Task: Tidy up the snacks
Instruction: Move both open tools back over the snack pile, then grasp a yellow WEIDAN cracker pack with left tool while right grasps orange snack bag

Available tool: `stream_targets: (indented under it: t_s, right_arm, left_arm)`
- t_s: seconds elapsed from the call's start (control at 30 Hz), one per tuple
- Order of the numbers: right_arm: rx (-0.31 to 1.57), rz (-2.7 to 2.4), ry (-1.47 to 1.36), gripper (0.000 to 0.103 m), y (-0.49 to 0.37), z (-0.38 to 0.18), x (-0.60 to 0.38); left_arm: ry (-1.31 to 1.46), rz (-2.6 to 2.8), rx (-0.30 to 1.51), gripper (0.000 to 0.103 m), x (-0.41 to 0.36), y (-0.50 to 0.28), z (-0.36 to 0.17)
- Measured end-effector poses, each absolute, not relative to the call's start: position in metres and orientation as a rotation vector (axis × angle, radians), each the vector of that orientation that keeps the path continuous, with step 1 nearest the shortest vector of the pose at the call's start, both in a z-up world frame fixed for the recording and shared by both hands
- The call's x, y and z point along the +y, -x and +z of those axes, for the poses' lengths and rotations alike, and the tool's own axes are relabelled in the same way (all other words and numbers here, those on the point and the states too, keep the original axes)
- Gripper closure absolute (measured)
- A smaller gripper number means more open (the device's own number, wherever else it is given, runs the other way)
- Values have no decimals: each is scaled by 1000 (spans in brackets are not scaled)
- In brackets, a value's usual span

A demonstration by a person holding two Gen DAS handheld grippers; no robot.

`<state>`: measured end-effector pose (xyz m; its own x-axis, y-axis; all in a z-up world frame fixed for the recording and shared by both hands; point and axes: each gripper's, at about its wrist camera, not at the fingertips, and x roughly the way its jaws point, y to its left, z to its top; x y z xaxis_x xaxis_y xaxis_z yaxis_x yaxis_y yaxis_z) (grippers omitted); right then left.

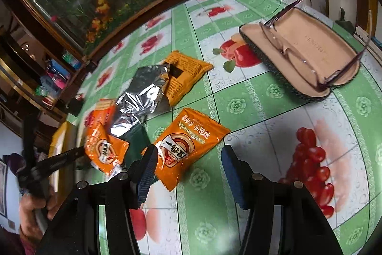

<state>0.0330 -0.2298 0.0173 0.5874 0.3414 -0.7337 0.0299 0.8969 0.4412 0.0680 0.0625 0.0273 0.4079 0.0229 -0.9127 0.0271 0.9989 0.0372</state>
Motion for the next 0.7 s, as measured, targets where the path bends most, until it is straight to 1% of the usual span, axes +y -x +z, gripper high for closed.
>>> stream_targets:
  t_s: [0.07, 0.17, 0.27, 0.3, 0.37, 0.4, 0.43, 0.47, 0.5, 0.53, 0.57, 0.6, 0.63, 0.7]
  right_arm:
    - [952, 176, -437, 40, -39, 12, -226]
    - [973, 164, -447, 37, -50, 7, -218]
    - [971, 139, -412, 27, -60, 10, -206]
    - [974, 133, -390, 25, -63, 10, -200]
    - [977, 109, -299, 24, -69, 10, -187]
    - [965, 90, -254, 25, -69, 9, -182]
    - [951, 79, -232, 33, -67, 9, -181]
    - [938, 58, -199, 43, -67, 8, -180]
    - [925, 46, -179, 44, -65, 8, -181]
    - [911, 54, -186, 52, -64, 7, -184]
    - [904, 58, -183, 56, -63, 7, -188]
    - [899, 66, -182, 57, -62, 7, -190]
    - [889, 74, -188, 60, -61, 7, -194]
    - [871, 83, -202, 66, -61, 8, -197]
  left_arm:
    - [-78, -6, 1138, 58, 52, -55, 23]
    - [-26, -30, 1121, 57, 47, -39, 19]
    - [14, -23, 1087, 57, 46, -30, 19]
    - [36, -18, 1070, 57, 47, -27, 19]
    - [90, -22, 1051, 51, 50, -24, 19]
    - [113, -24, 1047, 41, 52, -23, 19]
    - [127, -20, 1043, 36, 54, -23, 19]
    - [142, -9, 1036, 31, 56, -22, 18]
    - [142, -3, 1031, 31, 55, -22, 17]
    - [131, 1, 1029, 30, 54, -23, 17]
    - [112, 11, 1021, 28, 51, -25, 16]
    - [102, 17, 1017, 23, 50, -27, 14]
    - [86, 28, 1006, 21, 48, -29, 12]
    - [60, 58, 958, 22, 45, -30, 9]
